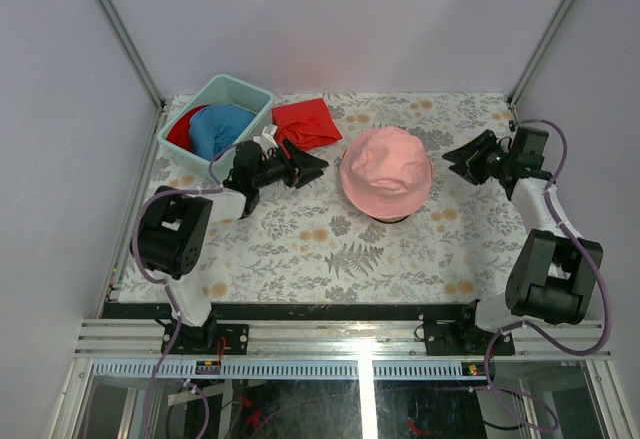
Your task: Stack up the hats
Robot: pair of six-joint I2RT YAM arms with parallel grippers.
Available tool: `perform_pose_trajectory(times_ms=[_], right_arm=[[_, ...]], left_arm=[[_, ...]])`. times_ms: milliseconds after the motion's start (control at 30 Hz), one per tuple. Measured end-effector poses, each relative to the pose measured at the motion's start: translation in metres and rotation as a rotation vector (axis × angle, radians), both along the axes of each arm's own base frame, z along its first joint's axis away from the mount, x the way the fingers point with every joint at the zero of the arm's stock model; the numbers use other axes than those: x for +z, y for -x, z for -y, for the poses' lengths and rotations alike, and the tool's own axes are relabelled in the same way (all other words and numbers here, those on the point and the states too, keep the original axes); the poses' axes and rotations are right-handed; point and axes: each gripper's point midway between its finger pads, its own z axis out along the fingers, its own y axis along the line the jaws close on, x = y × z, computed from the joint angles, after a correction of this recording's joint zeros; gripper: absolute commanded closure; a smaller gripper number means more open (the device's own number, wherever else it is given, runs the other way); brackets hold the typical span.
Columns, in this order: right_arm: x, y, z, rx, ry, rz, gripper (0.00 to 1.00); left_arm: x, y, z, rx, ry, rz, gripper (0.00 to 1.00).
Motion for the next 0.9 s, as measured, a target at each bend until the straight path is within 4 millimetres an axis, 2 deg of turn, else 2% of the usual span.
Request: perform_pose_trajectory(times_ms=[100,167,300,367,400,467,567,667,800,900], right_arm=[[0.025,-0.012,-0.01,0.026,0.015,0.057,0.47],[0.047,-0.02,-0.024,0.059,0.033,0.105,0.46],[0.093,-0.037,-0.054,0.124,0.061,0.215,0.46],[0.115,-0.051,-0.065,0.146,0.068,0.266,0.46],[0.118,-0.055,-0.069,0.155,0.07,0.276,0.46],[0.123,-0.069,-0.077,0.168,0.074,0.282,0.46],[0.115,-0.089,-0.085,0.181,0.09,0.263,0.46],[0.089,-0.1,-0.094,0.201,0.114,0.202,0.46],[0.051,-0.1,-0.1,0.223,0.135,0.102,0.47],[0.033,-0.097,-0.103,0.238,0.143,0.055,0.47]], left_arm=[[0.017,-0.005,-0.012,0.047,-0.014,0.028,0.54],[0.032,-0.015,-0.015,0.066,-0.031,0.055,0.54],[0.074,-0.044,-0.007,0.066,-0.047,0.149,0.57],[0.097,-0.061,-0.002,0.064,-0.043,0.207,0.6],[0.106,-0.071,0.001,0.062,-0.04,0.238,0.62],[0.111,-0.083,0.008,0.052,-0.035,0.258,0.63],[0.097,-0.099,0.019,0.033,-0.041,0.241,0.66],[0.064,-0.108,0.035,-0.003,-0.055,0.183,0.66],[0.022,-0.102,0.053,-0.049,-0.076,0.097,0.66],[0.009,-0.095,0.064,-0.078,-0.08,0.069,0.66]])
